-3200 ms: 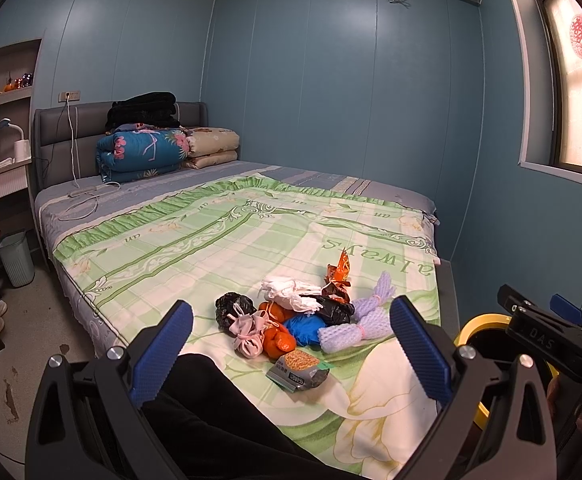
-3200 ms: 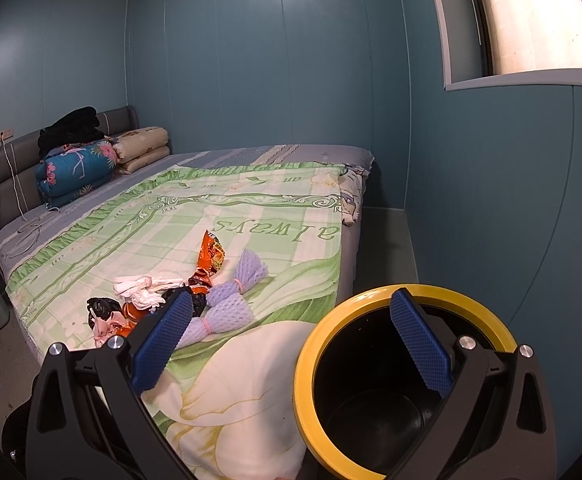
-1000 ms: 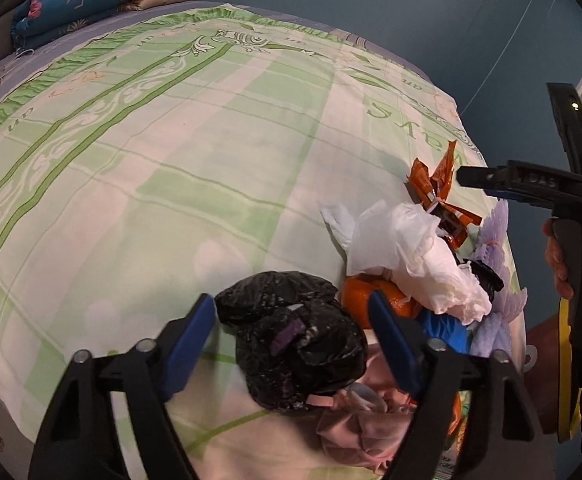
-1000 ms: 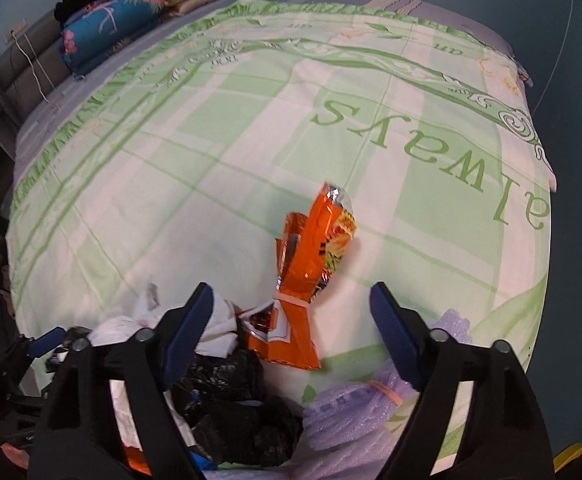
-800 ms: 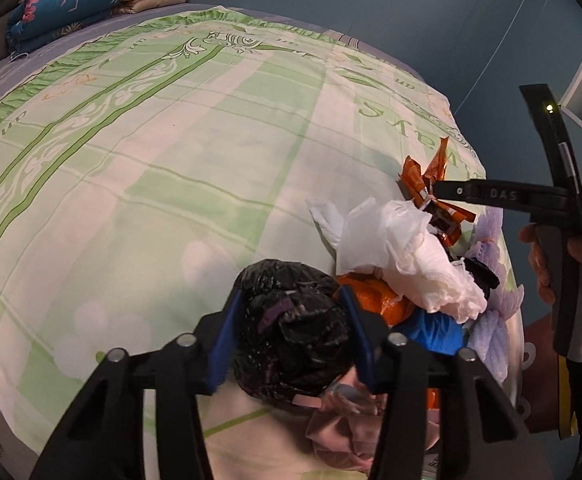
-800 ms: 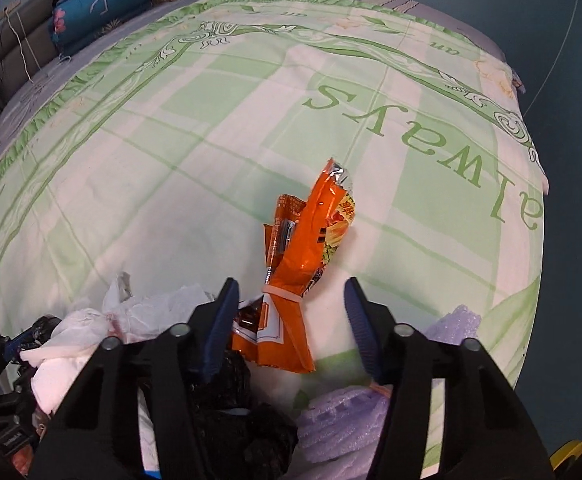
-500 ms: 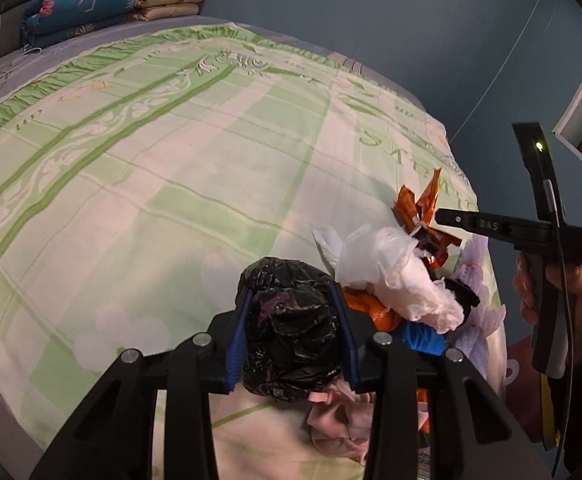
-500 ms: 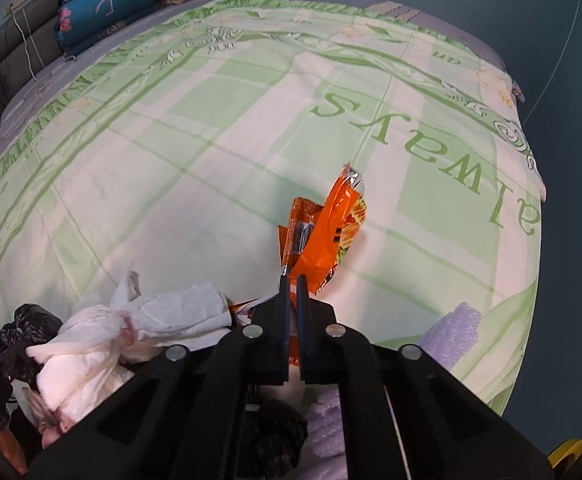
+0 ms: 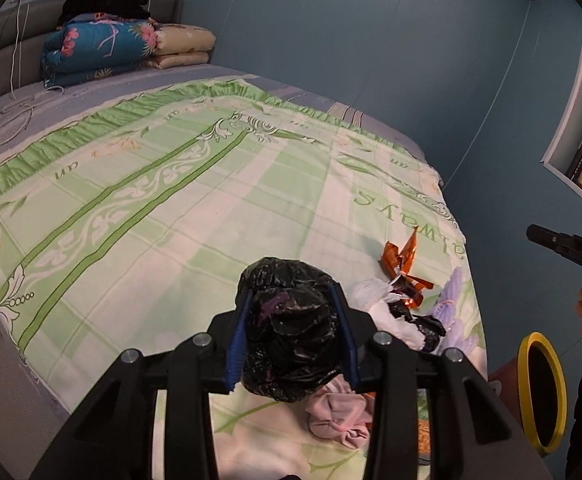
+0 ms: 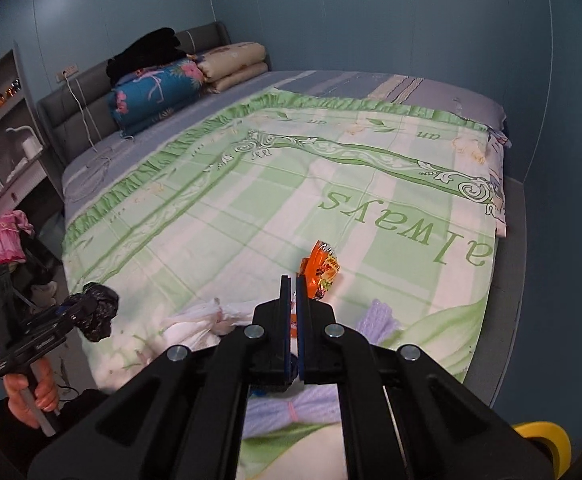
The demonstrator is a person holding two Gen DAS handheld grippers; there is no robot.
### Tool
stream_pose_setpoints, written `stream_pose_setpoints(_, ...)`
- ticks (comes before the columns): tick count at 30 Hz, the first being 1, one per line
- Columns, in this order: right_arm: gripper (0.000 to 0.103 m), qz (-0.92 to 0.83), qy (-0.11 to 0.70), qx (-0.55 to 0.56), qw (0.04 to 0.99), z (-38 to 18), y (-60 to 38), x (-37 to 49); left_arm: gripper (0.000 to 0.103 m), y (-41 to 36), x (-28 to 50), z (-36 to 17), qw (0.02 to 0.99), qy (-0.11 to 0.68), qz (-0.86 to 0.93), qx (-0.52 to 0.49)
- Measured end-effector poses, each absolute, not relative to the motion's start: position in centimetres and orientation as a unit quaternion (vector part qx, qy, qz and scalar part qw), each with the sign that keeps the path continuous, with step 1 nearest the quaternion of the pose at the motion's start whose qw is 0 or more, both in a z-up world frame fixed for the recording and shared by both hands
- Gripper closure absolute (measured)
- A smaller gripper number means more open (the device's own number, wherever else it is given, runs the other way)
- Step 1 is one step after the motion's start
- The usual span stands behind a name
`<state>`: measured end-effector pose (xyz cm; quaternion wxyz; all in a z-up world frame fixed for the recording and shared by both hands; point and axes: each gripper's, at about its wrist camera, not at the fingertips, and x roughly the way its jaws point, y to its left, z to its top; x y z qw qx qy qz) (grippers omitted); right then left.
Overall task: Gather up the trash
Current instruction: 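Lift the black bag and orange wrapper and carry both toward the yellow bin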
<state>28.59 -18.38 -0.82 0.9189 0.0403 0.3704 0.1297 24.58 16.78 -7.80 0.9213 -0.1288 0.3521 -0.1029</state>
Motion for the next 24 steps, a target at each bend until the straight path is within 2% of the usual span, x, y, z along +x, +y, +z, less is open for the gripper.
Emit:
stream_pose_setpoints(5, 0.100, 0.141, 0.373, 0.038, 0.917, -0.8, -18.8, 27.7, 0.067, 16.2, 23.6, -7.3, 0.921, 0.353, -0.105, -0.130)
stream_pose_setpoints(11, 0.098, 0.123, 0.446, 0.043, 0.886, -6.4, -17.2, 34.0, 0.067, 16.7, 23.5, -7.9, 0.916, 0.361, -0.102, -0.141)
stream_pose_setpoints(13, 0.088, 0.109, 0.470, 0.048, 0.875, -8.7, -16.5, 36.4, 0.067, 17.0, 23.5, -8.2, 0.915, 0.363, -0.103, -0.143)
stream_pose_setpoints(14, 0.067, 0.101, 0.476, 0.046, 0.873, -9.6, -16.2, 37.1, 0.067, 17.2, 23.6, -8.4, 0.914, 0.365, -0.102, -0.143)
stream_pose_setpoints(15, 0.052, 0.092, 0.480, 0.044, 0.871, -10.5, -15.8, 37.9, 0.067, 17.4, 23.6, -8.5, 0.913, 0.367, -0.102, -0.143)
stream_pose_setpoints(21, 0.052, 0.057, 0.514, 0.005, 0.856, -15.2, -13.4, 42.6, 0.067, 18.5, 24.2, -9.5, 0.909, 0.373, -0.103, -0.154)
stream_pose_setpoints(24, 0.061, 0.031, 0.534, -0.010, 0.845, -17.5, -12.8, 44.5, 0.067, 18.5, 24.4, -9.8, 0.909, 0.374, -0.105, -0.153)
